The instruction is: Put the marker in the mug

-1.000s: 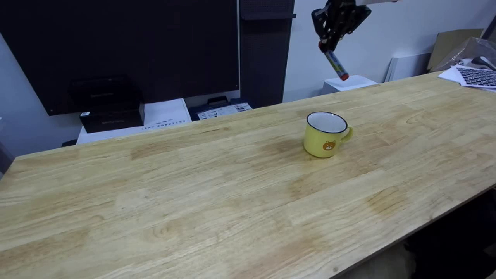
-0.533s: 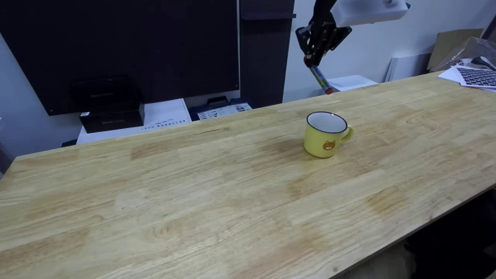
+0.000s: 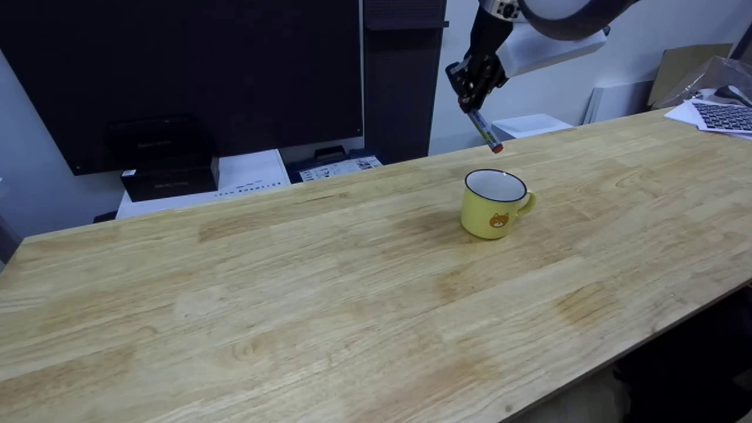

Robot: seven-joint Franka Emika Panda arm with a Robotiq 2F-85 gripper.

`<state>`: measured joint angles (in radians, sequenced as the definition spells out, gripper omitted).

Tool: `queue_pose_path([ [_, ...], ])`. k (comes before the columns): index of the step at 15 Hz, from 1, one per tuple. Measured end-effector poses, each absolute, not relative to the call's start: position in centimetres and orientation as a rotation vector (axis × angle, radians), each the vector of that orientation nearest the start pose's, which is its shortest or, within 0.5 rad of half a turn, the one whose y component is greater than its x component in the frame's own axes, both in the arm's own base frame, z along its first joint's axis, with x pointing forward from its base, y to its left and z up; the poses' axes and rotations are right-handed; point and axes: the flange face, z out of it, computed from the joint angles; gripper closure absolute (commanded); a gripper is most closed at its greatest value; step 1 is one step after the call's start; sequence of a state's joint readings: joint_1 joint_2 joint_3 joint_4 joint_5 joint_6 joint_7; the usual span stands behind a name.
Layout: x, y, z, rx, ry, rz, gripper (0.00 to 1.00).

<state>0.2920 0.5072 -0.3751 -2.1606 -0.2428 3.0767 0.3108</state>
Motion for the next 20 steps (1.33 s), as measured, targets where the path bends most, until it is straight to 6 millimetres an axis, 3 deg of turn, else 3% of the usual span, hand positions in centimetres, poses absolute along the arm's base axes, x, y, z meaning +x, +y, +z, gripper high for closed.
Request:
queue_pose_path([
  [6, 59.6, 0.9, 18.8, -3.213, 0.107, -0.779, 0.95],
  [10, 58.9, 2.6, 18.2, -3.193, 0.124, -0.791, 0.95],
  [20, 53.4, 3.4, 16.6, -3.188, 0.137, -0.884, 0.95],
])
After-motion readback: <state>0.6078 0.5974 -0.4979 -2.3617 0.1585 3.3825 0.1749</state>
